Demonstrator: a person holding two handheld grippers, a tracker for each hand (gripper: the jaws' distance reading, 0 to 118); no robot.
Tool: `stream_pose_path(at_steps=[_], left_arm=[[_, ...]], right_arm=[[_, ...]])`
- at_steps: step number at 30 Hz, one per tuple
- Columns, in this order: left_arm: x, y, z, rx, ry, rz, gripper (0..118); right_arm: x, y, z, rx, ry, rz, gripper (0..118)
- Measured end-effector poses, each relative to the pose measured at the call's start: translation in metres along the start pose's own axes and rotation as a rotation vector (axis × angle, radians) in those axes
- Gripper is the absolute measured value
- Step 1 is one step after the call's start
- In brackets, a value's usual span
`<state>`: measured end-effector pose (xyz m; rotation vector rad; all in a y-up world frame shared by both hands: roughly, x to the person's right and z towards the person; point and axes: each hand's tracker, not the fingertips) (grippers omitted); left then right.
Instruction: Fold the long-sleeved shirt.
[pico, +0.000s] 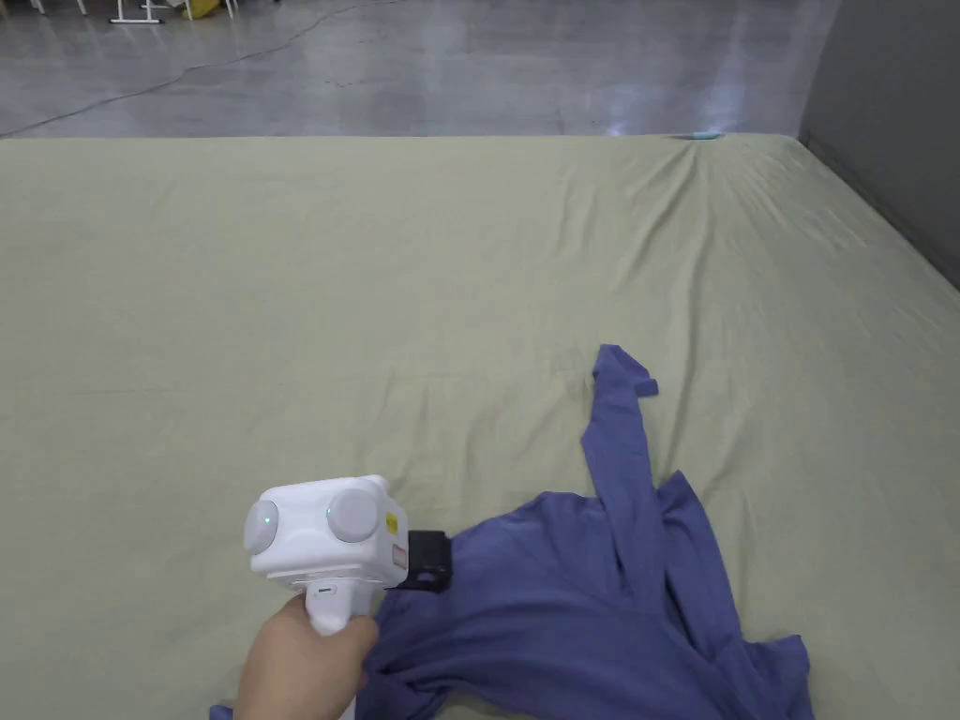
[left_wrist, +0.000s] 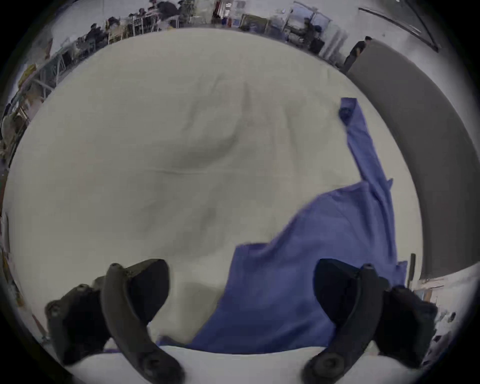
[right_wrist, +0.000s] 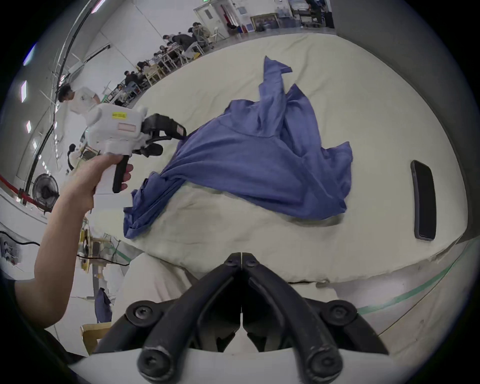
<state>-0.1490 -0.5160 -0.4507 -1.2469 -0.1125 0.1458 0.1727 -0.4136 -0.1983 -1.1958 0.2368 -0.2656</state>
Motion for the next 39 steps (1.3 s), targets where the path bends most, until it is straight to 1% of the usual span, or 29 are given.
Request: stream_pose_path(at_steps=[1, 2, 3, 4, 5, 6, 7, 8, 10, 11, 12, 13, 14, 15, 16, 17, 18, 20, 21, 22, 23, 24, 26, 29, 30, 32, 33, 35, 39], left_arm=[[0.005, -0.002, -0.008, -0.029, 0.082, -0.052, 96], [0.009, -0.005, -0.004, -0.007, 0.051, -0.078, 92], [0.013, -0.006, 0.005, 0.015, 0.067, -0.057, 91], [0.018, -0.009, 0.013, 0.032, 0.077, -0.076, 85], [0.025, -0.012, 0.020, 0.059, 0.103, -0.098, 58], [0.032, -0.014, 0.026, 0.088, 0.013, -0.100, 16], [0.029, -0.014, 0.031, 0.085, 0.024, -0.112, 0], [0.031, -0.015, 0.035, 0.046, -0.014, -0.107, 0], [0.028, -0.014, 0.047, 0.043, -0.072, -0.079, 0], [0.026, -0.011, 0.053, 0.062, -0.091, -0.053, 0], [0.023, -0.008, 0.061, 0.075, -0.095, -0.040, 0], [0.020, -0.005, 0.071, 0.090, -0.098, -0.033, 0], [0.016, -0.002, 0.081, 0.109, -0.106, -0.026, 0], [0.017, 0.001, 0.089, 0.123, -0.113, -0.024, 0], [0.015, 0.003, 0.097, 0.132, -0.116, -0.030, 0], [0.014, 0.005, 0.105, 0.145, -0.118, -0.033, 0], [0.015, 0.006, 0.111, 0.157, -0.113, -0.040, 0], [0.021, -0.004, 0.129, 0.184, -0.093, -0.063, 0], [0.021, -0.005, 0.133, 0.189, -0.090, -0.065, 0], [0.021, -0.007, 0.138, 0.194, -0.091, -0.064, 0], [0.011, 0.003, 0.135, 0.198, -0.111, -0.058, 0], [0.010, 0.003, 0.138, 0.201, -0.137, -0.044, 0], [0.013, 0.003, 0.151, 0.222, -0.118, -0.052, 0], [0.010, 0.014, 0.182, 0.295, -0.191, -0.024, 0], [0.009, 0.021, 0.194, 0.321, -0.210, -0.006, 0], [0.010, 0.039, 0.227, 0.386, -0.219, 0.014, 0], [0.011, 0.049, 0.244, 0.427, -0.232, 0.009, 0], [0.011, 0.077, 0.281, 0.492, -0.260, 0.020, 0], [0.005, 0.136, 0.350, 0.631, -0.279, 0.056, 0]], right_arm=[[0.005, 0.003, -0.002, -0.002, -0.011, -0.008, 0], [0.010, 0.006, -0.003, -0.004, -0.021, -0.016, 0], [0.015, 0.011, -0.005, -0.005, -0.031, -0.026, 0], [0.021, 0.016, -0.007, -0.003, -0.043, -0.040, 0], [0.026, 0.023, -0.009, -0.004, -0.066, -0.060, 0], [0.031, 0.030, -0.010, -0.004, -0.093, -0.076, 0], [0.035, 0.039, -0.011, 0.011, -0.124, -0.085, 0], [0.038, 0.049, -0.012, 0.027, -0.139, -0.080, 0], [0.045, 0.068, -0.018, 0.049, -0.144, -0.066, 0], [0.051, 0.079, -0.022, 0.055, -0.131, -0.071, 4], [0.056, 0.088, -0.027, 0.063, -0.090, -0.078, 36], [0.063, 0.097, -0.036, 0.043, -0.082, -0.080, 81], [0.067, 0.103, -0.047, -0.015, -0.098, -0.107, 116], [0.070, 0.107, -0.055, -0.036, -0.082, -0.090, 117], [0.070, 0.110, -0.059, -0.028, -0.091, -0.069, 117], [0.069, 0.110, -0.067, -0.071, -0.132, -0.060, 117], [0.069, 0.111, -0.075, -0.099, -0.149, -0.065, 117], [0.071, 0.108, -0.089, -0.147, -0.148, -0.148, 116], [0.071, 0.107, -0.092, -0.157, -0.141, -0.173, 109], [0.069, 0.104, -0.094, -0.158, -0.141, -0.167, 83], [0.066, 0.101, -0.091, -0.140, -0.102, -0.183, 20], [0.060, 0.099, -0.086, -0.121, -0.108, -0.170, 5], [0.044, 0.100, -0.069, -0.080, -0.128, -0.077, 5], [0.022, 0.119, -0.024, 0.043, -0.111, 0.013, 4], [0.015, 0.131, -0.008, 0.077, -0.104, 0.030, 4], [0.000, 0.165, 0.031, 0.153, -0.077, 0.070, 4], [-0.009, 0.181, 0.049, 0.185, -0.077, 0.104, 4], [-0.031, 0.225, 0.086, 0.258, -0.097, 0.190, 4], [-0.077, 0.307, 0.155, 0.386, -0.128, 0.308, 3]])
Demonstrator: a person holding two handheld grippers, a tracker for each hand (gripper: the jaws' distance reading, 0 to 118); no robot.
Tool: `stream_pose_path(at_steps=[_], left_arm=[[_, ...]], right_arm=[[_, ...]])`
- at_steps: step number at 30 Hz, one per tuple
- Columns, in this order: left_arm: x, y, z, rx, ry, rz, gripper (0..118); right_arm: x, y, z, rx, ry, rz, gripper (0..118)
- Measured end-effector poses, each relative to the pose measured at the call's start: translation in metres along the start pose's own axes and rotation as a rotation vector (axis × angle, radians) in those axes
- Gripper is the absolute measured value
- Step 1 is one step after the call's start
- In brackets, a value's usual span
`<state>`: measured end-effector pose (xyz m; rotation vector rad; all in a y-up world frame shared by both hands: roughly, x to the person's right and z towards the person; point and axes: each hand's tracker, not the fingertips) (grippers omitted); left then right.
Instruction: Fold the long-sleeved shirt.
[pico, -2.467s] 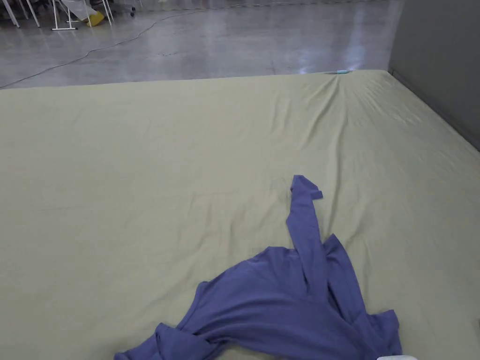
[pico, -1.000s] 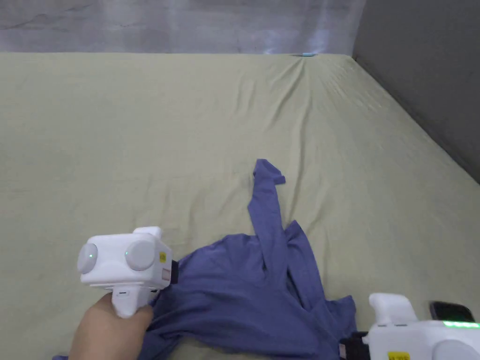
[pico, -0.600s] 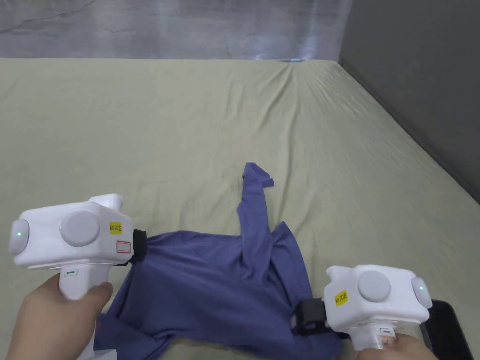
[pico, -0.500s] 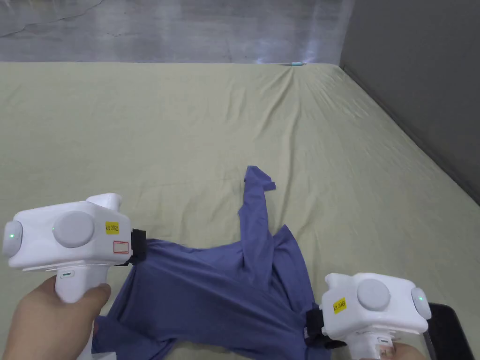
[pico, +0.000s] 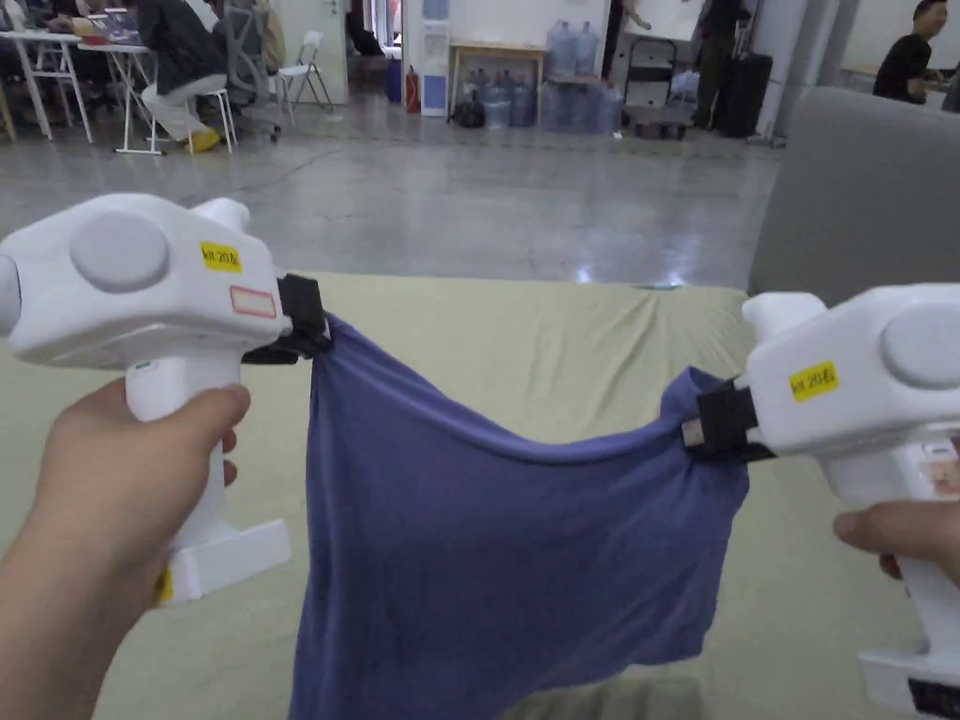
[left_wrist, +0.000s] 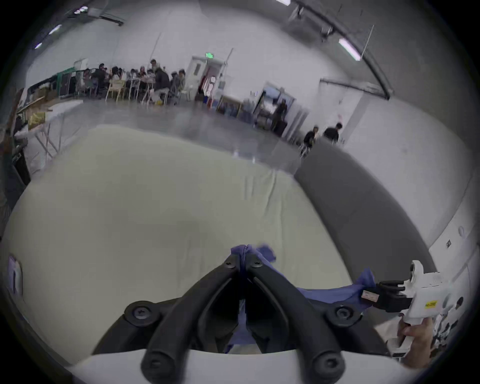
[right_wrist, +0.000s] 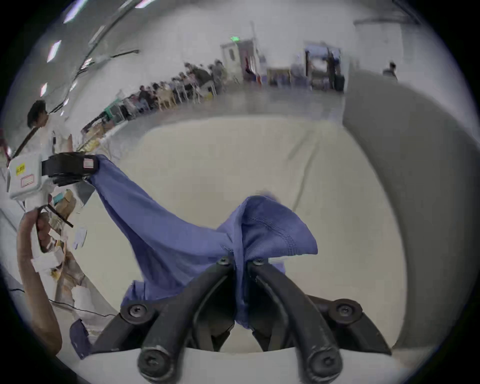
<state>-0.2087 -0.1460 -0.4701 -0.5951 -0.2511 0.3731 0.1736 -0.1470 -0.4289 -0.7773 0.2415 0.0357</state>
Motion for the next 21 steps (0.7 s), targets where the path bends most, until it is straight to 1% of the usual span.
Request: stream_pose_path(at_steps=[1, 2, 4, 7, 10, 11, 12, 13, 14, 15, 17, 18, 19, 21], left_arm=[[-0.001, 0.023, 0.002, 0.030, -0.013, 0.025, 0], [-0.002, 0.046, 0.005, 0.067, -0.026, 0.044, 0], [-0.002, 0.088, 0.005, 0.110, -0.031, 0.079, 0], [0.004, 0.152, 0.007, 0.159, 0.005, 0.046, 0], [0.013, 0.212, 0.010, 0.196, 0.023, 0.025, 0], [0.017, 0.231, 0.011, 0.223, 0.043, 0.010, 0], [0.015, 0.255, 0.007, 0.251, 0.066, 0.001, 0], [0.019, 0.272, 0.008, 0.268, 0.077, -0.020, 0], [0.023, 0.288, 0.010, 0.292, 0.081, -0.031, 0], [0.027, 0.302, 0.013, 0.318, 0.076, -0.032, 0], [0.047, 0.310, 0.029, 0.352, 0.078, -0.056, 0], [0.052, 0.319, 0.033, 0.378, 0.077, -0.071, 0], [0.057, 0.327, 0.036, 0.381, 0.072, -0.088, 0], [0.061, 0.341, 0.038, 0.404, 0.074, -0.120, 0]], right_arm=[[-0.002, 0.027, 0.006, 0.025, -0.021, 0.027, 3], [-0.003, 0.054, 0.011, 0.050, -0.044, 0.038, 3], [-0.004, 0.101, 0.018, 0.088, -0.053, 0.048, 3], [-0.007, 0.168, 0.026, 0.146, -0.066, 0.071, 3], [-0.013, 0.226, 0.035, 0.180, -0.076, 0.060, 3], [-0.015, 0.240, 0.039, 0.199, -0.085, 0.065, 3], [-0.019, 0.256, 0.042, 0.218, -0.102, 0.097, 3], [-0.022, 0.271, 0.046, 0.238, -0.127, 0.105, 3], [-0.024, 0.286, 0.050, 0.255, -0.128, 0.110, 3], [-0.015, 0.309, 0.047, 0.265, -0.139, 0.108, 3], [-0.014, 0.337, 0.055, 0.305, -0.149, 0.105, 3], [-0.013, 0.347, 0.058, 0.323, -0.146, 0.107, 3], [-0.029, 0.336, 0.070, 0.344, -0.158, 0.109, 3], [-0.032, 0.348, 0.074, 0.366, -0.182, 0.126, 3]])
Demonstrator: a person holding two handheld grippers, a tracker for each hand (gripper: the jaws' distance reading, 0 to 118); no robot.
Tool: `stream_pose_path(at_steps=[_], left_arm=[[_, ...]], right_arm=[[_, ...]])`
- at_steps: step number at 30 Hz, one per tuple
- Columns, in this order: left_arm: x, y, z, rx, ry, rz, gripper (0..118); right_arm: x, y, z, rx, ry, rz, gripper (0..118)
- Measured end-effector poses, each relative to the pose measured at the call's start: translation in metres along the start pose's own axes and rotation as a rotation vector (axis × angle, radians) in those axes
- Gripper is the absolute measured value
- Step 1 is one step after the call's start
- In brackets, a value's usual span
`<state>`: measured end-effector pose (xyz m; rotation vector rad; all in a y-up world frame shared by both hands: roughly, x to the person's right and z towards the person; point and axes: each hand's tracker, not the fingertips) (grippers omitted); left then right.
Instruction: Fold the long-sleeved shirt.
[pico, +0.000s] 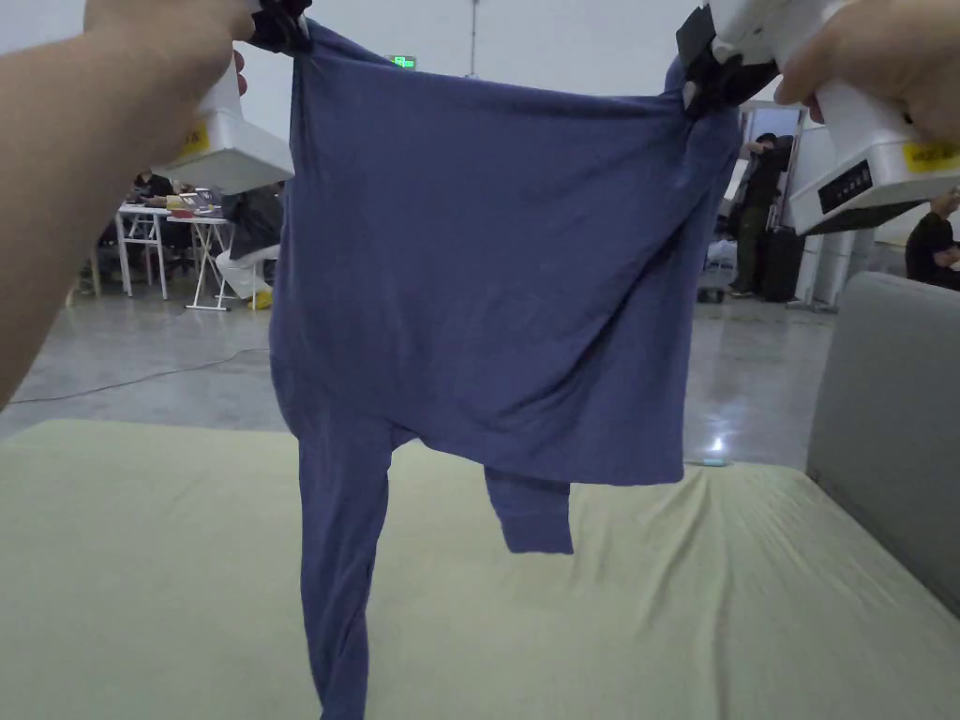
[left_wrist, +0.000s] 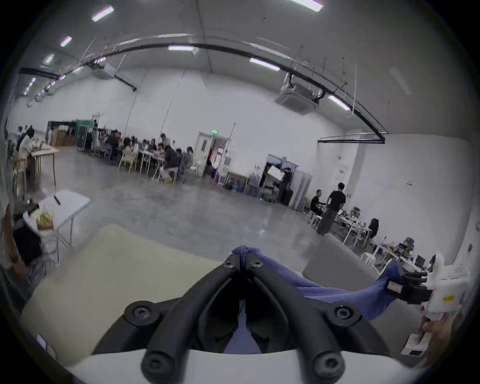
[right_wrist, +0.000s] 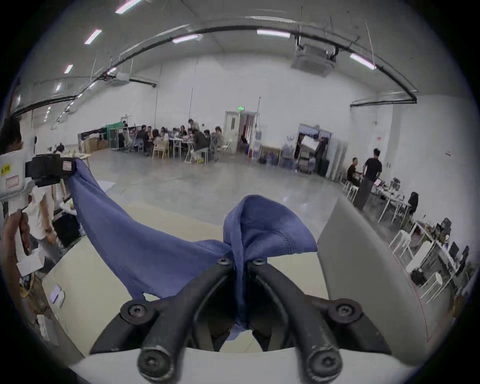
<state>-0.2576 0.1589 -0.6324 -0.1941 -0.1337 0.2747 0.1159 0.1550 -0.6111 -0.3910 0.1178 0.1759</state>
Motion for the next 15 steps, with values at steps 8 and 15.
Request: stream_pose_path(at_steps=[8, 15], left_arm=[[-0.012, -0.068, -0.047, -0.138, 0.021, -0.019, 0], [-0.044, -0.283, -0.050, -0.410, 0.081, 0.005, 0]], right_arm=[[0.011, -0.059, -0.055, -0.065, 0.015, -0.029, 3], [-0.022, -0.280, -0.107, -0.281, 0.094, 0.018, 3]])
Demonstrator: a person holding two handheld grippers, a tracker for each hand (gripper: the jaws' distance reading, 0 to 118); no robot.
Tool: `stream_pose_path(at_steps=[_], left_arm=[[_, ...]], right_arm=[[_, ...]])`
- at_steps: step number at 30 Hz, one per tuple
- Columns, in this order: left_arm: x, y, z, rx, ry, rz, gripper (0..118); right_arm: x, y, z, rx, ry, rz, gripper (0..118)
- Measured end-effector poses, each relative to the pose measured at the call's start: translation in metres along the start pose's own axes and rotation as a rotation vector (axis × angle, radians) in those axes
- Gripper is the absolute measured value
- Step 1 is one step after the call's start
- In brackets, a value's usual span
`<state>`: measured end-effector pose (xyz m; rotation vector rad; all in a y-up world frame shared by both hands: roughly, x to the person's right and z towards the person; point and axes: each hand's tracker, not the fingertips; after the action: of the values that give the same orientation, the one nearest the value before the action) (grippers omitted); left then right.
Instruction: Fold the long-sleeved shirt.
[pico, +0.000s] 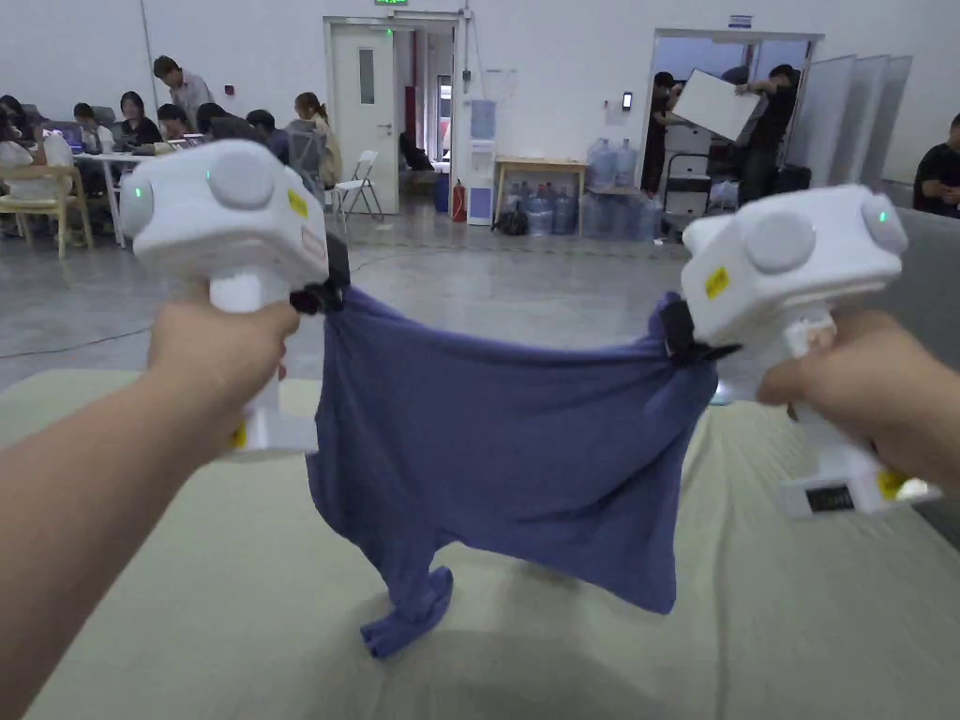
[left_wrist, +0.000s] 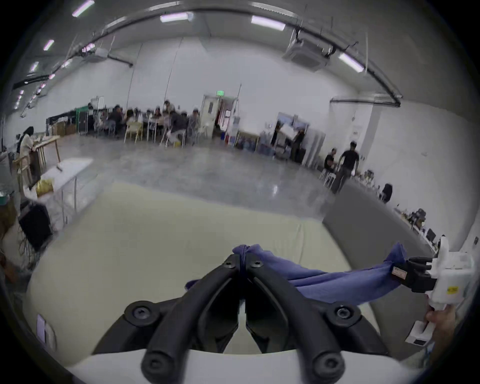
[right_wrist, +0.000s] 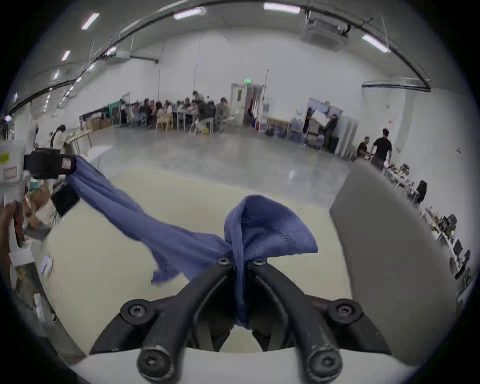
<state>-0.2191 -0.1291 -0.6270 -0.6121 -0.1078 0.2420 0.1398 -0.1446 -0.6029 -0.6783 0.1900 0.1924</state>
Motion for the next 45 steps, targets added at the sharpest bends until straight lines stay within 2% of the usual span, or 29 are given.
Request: stream_pose_path(at_steps=[5, 7, 12, 16, 19, 23, 27, 35, 43, 45], left_arm=[[-0.028, -0.167, 0.009, -0.108, -0.081, 0.044, 0], [-0.037, -0.218, 0.021, -0.147, -0.057, 0.072, 0], [-0.059, -0.304, 0.061, -0.267, -0.042, 0.112, 0], [-0.067, -0.350, 0.111, -0.305, -0.041, 0.073, 0], [-0.075, -0.381, 0.143, -0.353, -0.022, 0.049, 0], [-0.077, -0.423, 0.168, -0.421, -0.011, 0.035, 0], [-0.079, -0.461, 0.174, -0.484, -0.007, 0.039, 0], [-0.090, -0.515, 0.155, -0.584, 0.027, 0.008, 0], [-0.099, -0.535, 0.139, -0.642, 0.052, 0.005, 0], [-0.099, -0.532, 0.139, -0.644, 0.051, 0.002, 0]], right_arm=[[-0.027, -0.162, -0.035, -0.161, 0.079, 0.042, 3], [-0.031, -0.208, -0.033, -0.199, 0.118, 0.038, 3], [-0.054, -0.306, 0.007, -0.256, 0.164, 0.101, 3], [-0.071, -0.358, 0.044, -0.275, 0.181, 0.119, 3], [-0.081, -0.393, 0.065, -0.309, 0.160, 0.167, 3], [-0.087, -0.428, 0.082, -0.376, 0.207, 0.093, 3], [-0.101, -0.454, 0.088, -0.420, 0.189, 0.138, 3], [-0.108, -0.484, 0.071, -0.538, 0.171, 0.069, 3], [-0.110, -0.490, 0.065, -0.543, 0.162, 0.055, 4], [-0.107, -0.487, 0.066, -0.536, 0.164, 0.058, 9]])
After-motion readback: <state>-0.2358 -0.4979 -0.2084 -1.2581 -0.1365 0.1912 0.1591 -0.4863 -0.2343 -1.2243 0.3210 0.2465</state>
